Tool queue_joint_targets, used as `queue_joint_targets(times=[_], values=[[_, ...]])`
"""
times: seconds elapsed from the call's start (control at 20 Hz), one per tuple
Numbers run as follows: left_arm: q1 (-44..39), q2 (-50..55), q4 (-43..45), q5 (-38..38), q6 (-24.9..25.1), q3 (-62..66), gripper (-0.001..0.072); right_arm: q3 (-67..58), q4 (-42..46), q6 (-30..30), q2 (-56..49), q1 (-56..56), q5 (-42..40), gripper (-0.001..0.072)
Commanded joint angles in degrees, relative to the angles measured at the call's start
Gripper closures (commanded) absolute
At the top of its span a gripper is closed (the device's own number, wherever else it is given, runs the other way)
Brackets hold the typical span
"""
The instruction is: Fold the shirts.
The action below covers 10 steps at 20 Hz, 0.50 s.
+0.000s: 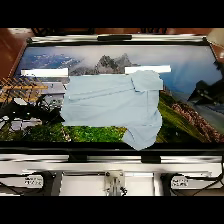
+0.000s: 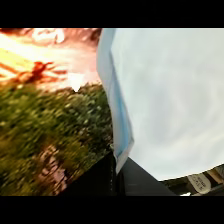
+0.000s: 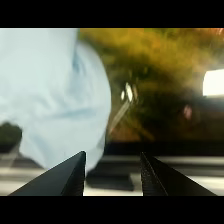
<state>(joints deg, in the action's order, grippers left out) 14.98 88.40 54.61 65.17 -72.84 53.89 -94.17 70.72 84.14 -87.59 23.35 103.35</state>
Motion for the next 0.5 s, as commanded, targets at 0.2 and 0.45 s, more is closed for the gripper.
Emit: queue_joint_targets(times=[0.2, 0.45], values=[[-0.2, -1.9, -0.3, 1.4, -0.3, 0.1, 0.0679, 36.2, -10.4, -5.0, 3.6, 0.0, -19.9, 0.0129], [-0.3, -3.1, -0.3, 1.4, -0.4, 0.1, 0.0679, 42.2, -9.2, -5.1, 3.6, -3.0, -30.3, 0.0135]])
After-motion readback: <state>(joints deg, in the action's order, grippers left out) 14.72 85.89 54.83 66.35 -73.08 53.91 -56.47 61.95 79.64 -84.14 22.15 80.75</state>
